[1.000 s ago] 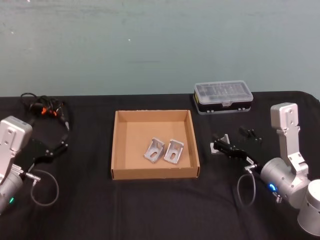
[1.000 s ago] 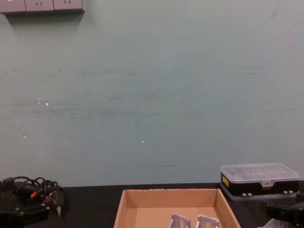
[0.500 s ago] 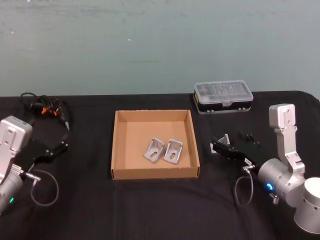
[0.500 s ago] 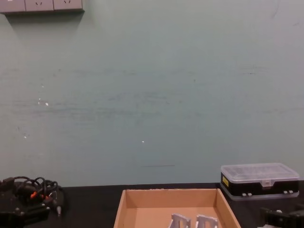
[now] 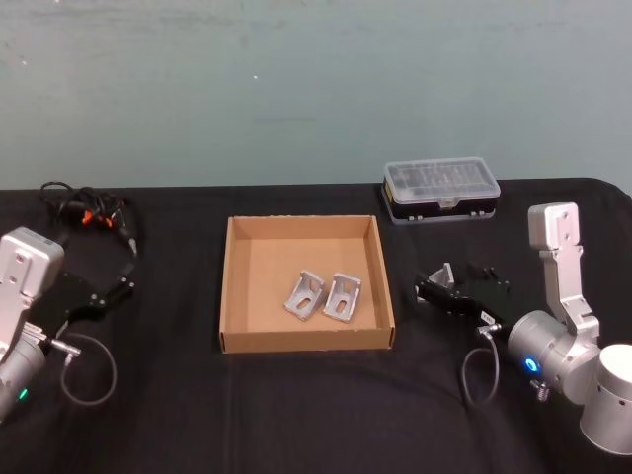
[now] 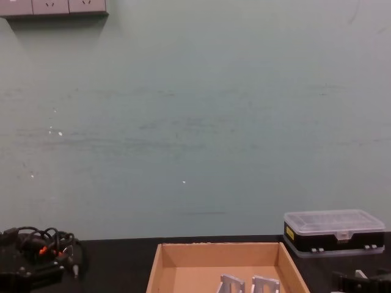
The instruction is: Use one hand to pick up the angle iron from the table and place it into the box.
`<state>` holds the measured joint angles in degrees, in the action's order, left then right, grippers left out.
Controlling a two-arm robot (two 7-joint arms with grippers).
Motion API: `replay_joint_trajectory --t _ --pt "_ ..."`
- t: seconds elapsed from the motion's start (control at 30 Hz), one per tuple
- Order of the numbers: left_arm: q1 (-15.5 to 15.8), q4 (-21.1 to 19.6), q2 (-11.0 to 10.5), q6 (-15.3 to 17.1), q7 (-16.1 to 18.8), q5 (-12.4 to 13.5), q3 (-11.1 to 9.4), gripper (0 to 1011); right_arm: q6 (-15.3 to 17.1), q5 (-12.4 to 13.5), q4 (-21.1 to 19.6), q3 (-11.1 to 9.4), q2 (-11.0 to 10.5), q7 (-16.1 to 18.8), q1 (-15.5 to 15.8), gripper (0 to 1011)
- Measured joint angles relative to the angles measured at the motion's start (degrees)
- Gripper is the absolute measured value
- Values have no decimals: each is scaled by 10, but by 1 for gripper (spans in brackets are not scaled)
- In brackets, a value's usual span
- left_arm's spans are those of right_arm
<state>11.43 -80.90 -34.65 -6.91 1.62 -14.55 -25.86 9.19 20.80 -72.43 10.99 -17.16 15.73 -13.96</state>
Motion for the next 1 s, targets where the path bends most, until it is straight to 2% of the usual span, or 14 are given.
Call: replay_joint_trajectory --t 0.4,0.77,0.93,1.0 --pt "0 0 0 0 0 0 0 1000 -3 -1 -2 0 0 -1 2 995" --pt "0 0 0 0 0 0 0 1000 -4 -1 -2 1 -1 -2 2 735" --pt "0 0 0 0 0 0 0 1000 -5 -1 -3 1 -1 -2 2 554" --pt "0 0 0 0 0 0 0 1000 -5 -1 -3 1 0 -2 2 512"
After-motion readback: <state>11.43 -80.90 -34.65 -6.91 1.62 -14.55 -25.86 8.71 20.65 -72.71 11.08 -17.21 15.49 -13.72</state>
